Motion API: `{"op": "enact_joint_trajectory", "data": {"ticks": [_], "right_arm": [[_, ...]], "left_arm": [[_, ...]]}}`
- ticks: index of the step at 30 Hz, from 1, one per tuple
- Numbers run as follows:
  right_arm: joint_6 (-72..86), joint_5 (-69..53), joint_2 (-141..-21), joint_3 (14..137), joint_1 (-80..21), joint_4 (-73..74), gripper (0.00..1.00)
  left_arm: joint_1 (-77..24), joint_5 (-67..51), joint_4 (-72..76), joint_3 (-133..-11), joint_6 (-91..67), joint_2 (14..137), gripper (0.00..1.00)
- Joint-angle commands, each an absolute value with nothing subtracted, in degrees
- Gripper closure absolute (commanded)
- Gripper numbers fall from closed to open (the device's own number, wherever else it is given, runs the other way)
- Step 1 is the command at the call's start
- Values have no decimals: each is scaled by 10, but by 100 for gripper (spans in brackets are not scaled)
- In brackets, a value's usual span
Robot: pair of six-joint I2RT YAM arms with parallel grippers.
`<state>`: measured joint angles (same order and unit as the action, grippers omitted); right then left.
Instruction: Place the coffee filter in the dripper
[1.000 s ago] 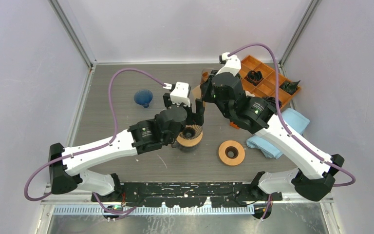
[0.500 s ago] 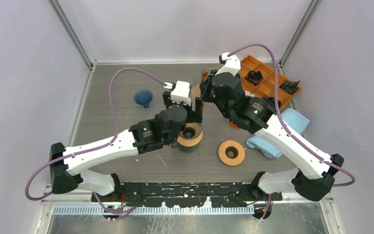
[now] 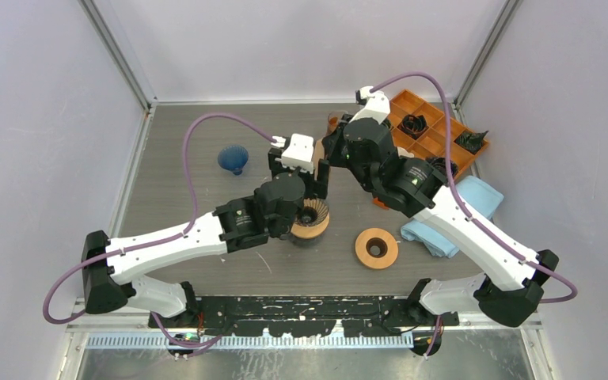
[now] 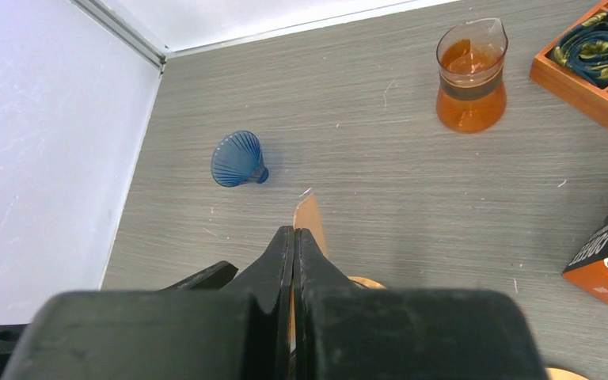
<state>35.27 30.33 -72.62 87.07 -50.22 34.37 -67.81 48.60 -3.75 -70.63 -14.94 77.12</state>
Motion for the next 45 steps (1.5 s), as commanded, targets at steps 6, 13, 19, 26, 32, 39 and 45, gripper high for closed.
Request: {"op": "enact_joint_trajectory", "data": {"ticks": [6,13,19,26,32,39,45], "right_arm": [[382,282,-692,865,-506,318,99],[386,282,-684,863,-506,317,99],[388,280,-683,858,-507,315,99],[384,283,-683,853,-506,313,96],[360,263,-685,855,-506,296,86],[318,233,-675,851,-506,266,65],[277,202,-676,858,-506,261,50]], "left_arm": [[-678,524,-2,-688,-136,762,33],[-678,532,-9,-674,-144,759,40],[-678,532,-15,-667,-150,748,56],[-678,524,-48,-666,-173,732,75],[-678,513,-97,-675,-198,702,87],[-671,501,-208,-714,-268,700,100],[-646,470,-320,-748,-358,704,100]]}}
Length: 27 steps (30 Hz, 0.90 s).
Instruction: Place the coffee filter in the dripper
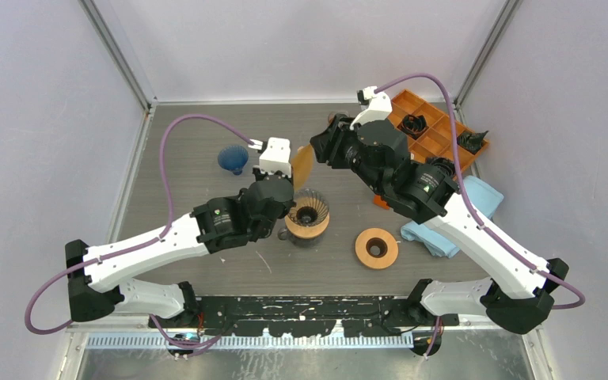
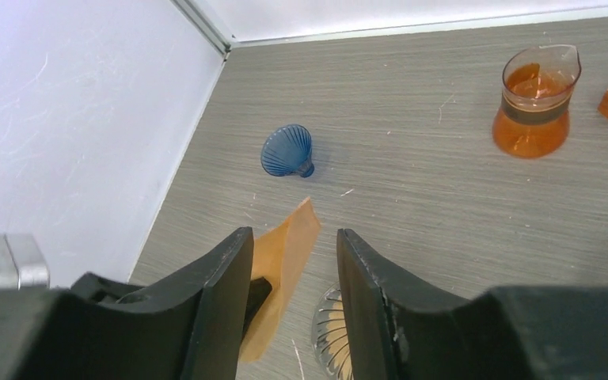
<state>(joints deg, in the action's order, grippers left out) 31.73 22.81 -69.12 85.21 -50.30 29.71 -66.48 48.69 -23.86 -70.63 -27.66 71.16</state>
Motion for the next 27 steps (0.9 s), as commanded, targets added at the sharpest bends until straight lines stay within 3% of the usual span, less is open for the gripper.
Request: {"op": "enact_joint_trajectory", "data": {"ticks": [1,7,17,27], "right_arm": [[274,196,-678,861,-506,264,48],[272,150,-707,881,-506,299,43],[289,74,-776,934,-506,346,42],[306,104,-843,994,-506,447,52]], "left_arm": [[-640,462,-335,-753,-371,705,100],[-618,420,-396,-781,-432,711,100],[-618,412,-411,-780,-444,715,100],[-618,431,-413,-774,-448,709,100]]}}
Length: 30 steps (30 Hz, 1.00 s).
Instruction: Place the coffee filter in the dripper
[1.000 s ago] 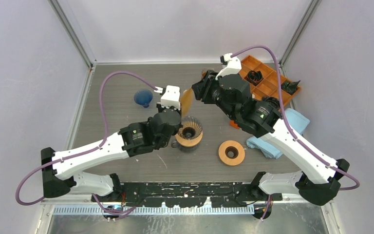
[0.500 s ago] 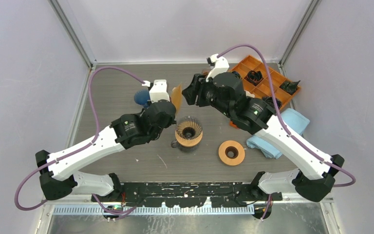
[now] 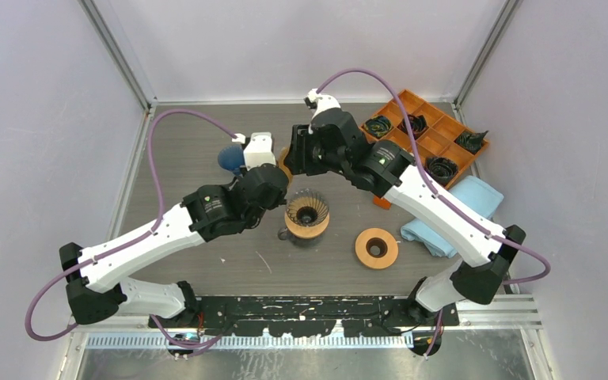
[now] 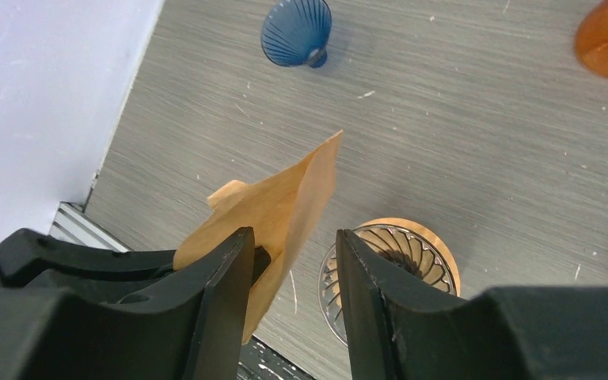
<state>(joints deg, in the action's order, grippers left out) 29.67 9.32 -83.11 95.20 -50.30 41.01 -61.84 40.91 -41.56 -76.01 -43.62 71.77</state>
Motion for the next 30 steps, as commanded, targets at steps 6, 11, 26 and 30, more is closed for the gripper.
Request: {"op": "enact_joint_trajectory", "data": {"ticks": [6,11,26,30], "right_arm": [[299,107,-874,1019,-506,483,58],[290,120,-895,1039,-506,514,68],[231,135,-932,1087,-506,578,86],[221,112,-934,1091,-506,578,95]], "left_arm": [[-617,445,-404,-760,-451,700,100],[-615,453,-380,-736,-460,685,100],[-580,408,-386,-711,-490,669,96],[-575,387,-386,-706,-485,662,83]]}}
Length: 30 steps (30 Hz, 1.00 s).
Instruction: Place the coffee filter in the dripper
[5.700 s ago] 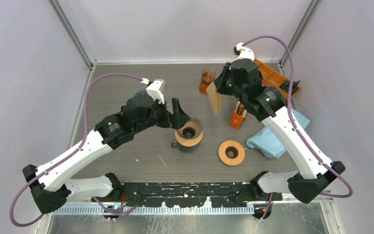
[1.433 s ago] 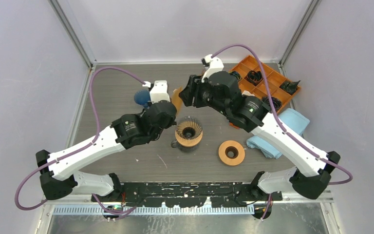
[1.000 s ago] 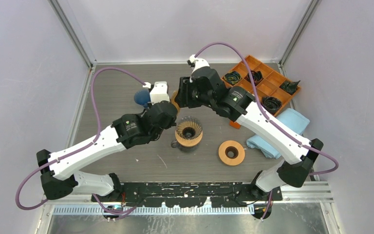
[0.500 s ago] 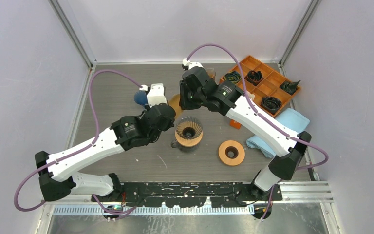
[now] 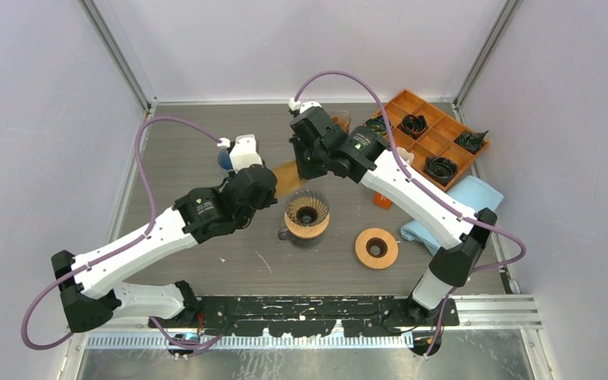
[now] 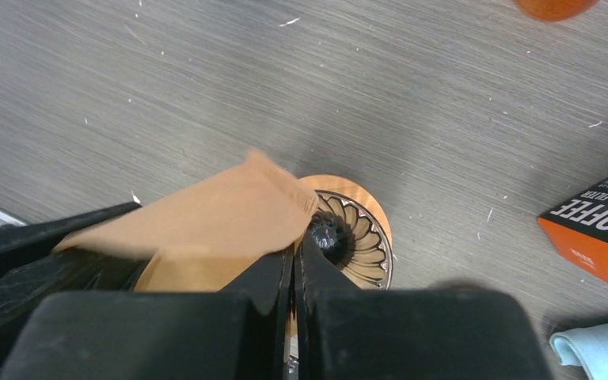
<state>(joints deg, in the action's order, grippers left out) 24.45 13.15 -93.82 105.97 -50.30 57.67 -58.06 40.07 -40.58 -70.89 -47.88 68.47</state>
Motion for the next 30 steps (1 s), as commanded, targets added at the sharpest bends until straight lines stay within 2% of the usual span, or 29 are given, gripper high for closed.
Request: {"op": "enact_joint_trajectory", "data": {"ticks": [1,5,13,16,21,30], "right_arm": [[219,106,-935,1094,-506,579,97],[216,93,-945,1108,-506,588,99],[212,69,-956,1120,-506,596,99],[210,58,-960,1124,-506,602,99],[206,45,-961,1124,-506,605,100],[205,40,-962,1123,-506,608,100]], "left_arm": [[-574,380,-384,-706,-481,660,78],[-573,346,-368,-697,-449,649,63],[-573,308,-310,-664,-386,620,46],[-573,301,-303,-669,-368,621,43],[-573,290,-296,-680,-347,635,45],[-572,290,-317,-704,-333,665,68]]}}
